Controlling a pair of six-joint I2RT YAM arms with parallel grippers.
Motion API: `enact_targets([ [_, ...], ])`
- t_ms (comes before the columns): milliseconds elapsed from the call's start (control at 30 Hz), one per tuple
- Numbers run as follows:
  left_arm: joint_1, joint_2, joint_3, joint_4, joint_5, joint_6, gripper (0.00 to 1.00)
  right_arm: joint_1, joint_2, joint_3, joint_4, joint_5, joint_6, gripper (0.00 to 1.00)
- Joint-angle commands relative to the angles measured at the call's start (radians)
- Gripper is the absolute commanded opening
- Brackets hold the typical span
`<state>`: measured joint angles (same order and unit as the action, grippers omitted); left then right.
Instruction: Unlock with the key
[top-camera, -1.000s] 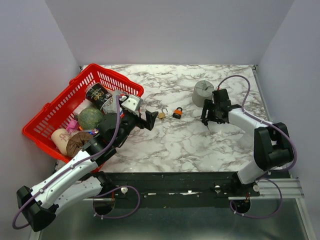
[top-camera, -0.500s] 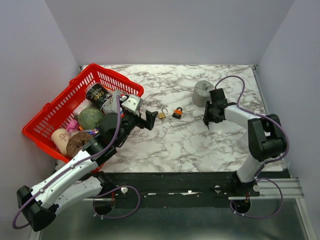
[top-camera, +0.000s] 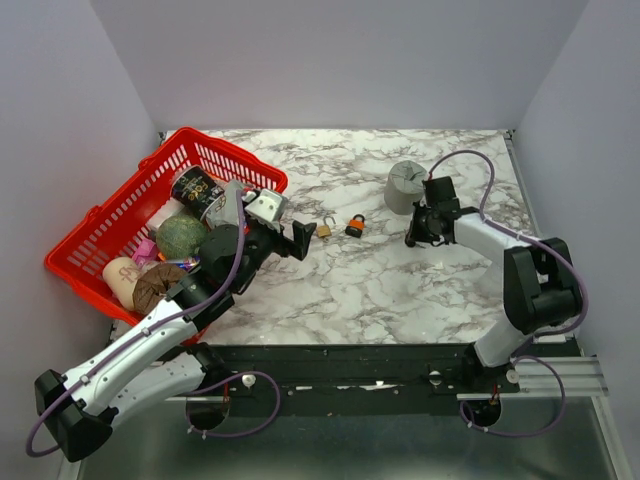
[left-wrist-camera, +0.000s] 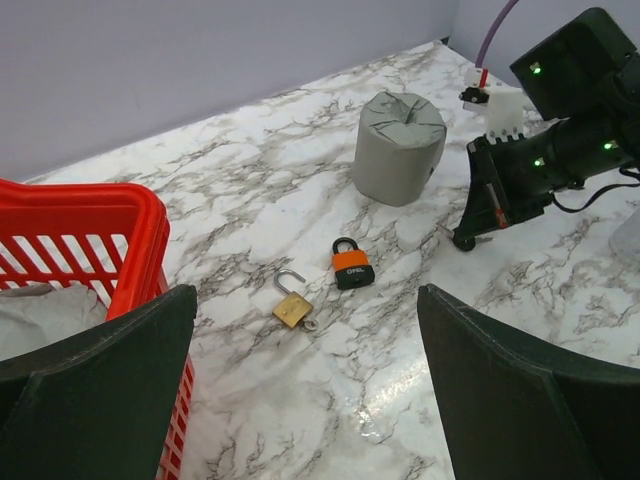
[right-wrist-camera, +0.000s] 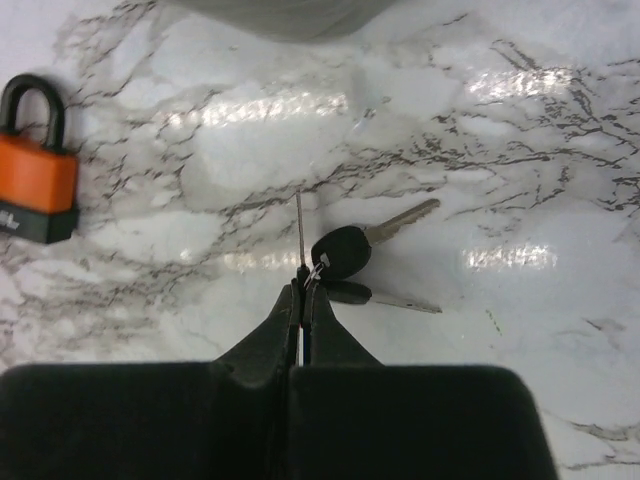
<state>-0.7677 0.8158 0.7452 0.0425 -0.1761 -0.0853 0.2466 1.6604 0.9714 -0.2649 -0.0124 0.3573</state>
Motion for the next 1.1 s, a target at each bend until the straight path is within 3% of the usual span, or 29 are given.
enact_targets([
  [0, -0.004, 0.017, 0.008, -0.006, 0.007, 0.018, 0.99, -0.006, -0.126, -0.034, -0.017, -0.151, -0.057, 0.01],
  [333, -0.004, 0.092, 0.036, -0.01, 0.282, 0.019, 0.99, 0.022, -0.323, -0.02, -0.037, -0.593, -0.083, 0.01],
  [600, -0.004, 0.155, 0.054, 0.016, 0.513, -0.022, 0.99, 0.126, -0.418, -0.01, -0.059, -0.658, -0.119, 0.01],
  [733, 0.002, 0.16, 0.057, 0.033, 0.55, -0.057, 0.99, 0.138, -0.49, -0.068, 0.013, -0.718, -0.104, 0.01],
  [900, 0.057, 0.172, 0.054, 0.074, 0.529, -0.235, 0.99, 0.164, -0.559, -0.131, 0.096, -0.735, -0.089, 0.01],
  [1067, 0.174, 0.189, 0.008, 0.252, 0.679, -0.447, 0.98, 0.194, -0.602, -0.172, 0.153, -0.764, -0.07, 0.01],
])
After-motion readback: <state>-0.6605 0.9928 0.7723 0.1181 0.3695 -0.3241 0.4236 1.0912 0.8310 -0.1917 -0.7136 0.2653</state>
